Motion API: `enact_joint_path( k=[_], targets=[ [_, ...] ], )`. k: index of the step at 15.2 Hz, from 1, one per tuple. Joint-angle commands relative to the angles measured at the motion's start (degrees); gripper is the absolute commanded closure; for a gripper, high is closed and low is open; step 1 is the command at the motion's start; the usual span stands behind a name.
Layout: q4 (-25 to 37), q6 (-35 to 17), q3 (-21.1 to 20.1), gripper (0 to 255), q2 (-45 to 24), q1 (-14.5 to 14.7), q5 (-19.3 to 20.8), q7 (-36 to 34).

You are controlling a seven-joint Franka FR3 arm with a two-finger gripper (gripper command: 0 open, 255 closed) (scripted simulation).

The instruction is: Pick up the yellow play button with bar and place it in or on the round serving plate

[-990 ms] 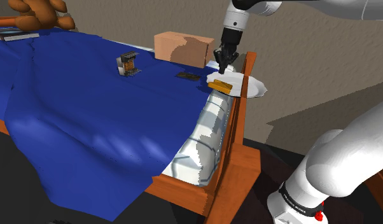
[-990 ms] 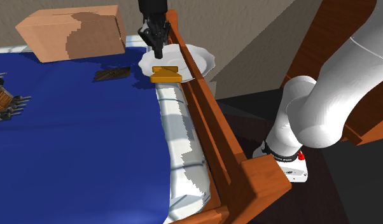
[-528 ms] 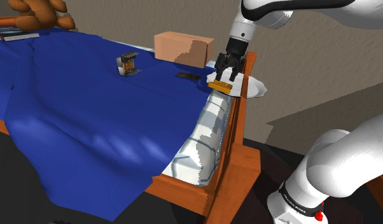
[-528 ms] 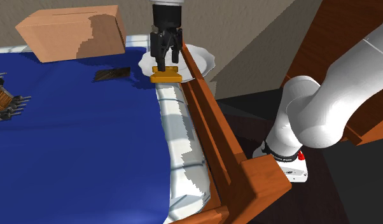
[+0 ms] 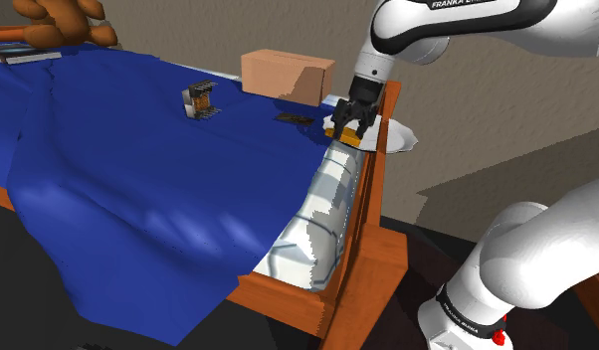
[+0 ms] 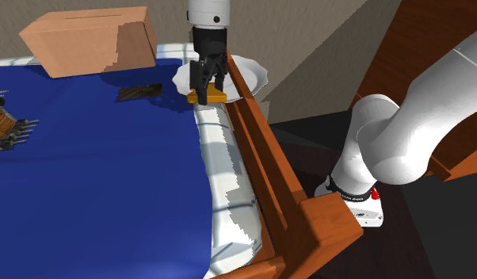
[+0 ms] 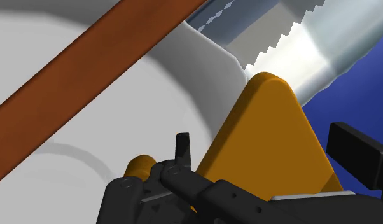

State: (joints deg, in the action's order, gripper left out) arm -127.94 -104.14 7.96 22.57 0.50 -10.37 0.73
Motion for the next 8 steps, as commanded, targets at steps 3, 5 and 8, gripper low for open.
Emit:
enact_joint_path(
  k=[3,5,8],
  targets=[
    [-0.29,-0.42,-0.07,0,-0.09,0.05,-0.06,-0.03],
    [-0.29,-0.42,-0.07,0,-0.09,0.05,-0.06,-0.03],
    [-0.29,-0.42,-0.07,255,-0.10,0.05,-0.06,-0.03]
  ],
)
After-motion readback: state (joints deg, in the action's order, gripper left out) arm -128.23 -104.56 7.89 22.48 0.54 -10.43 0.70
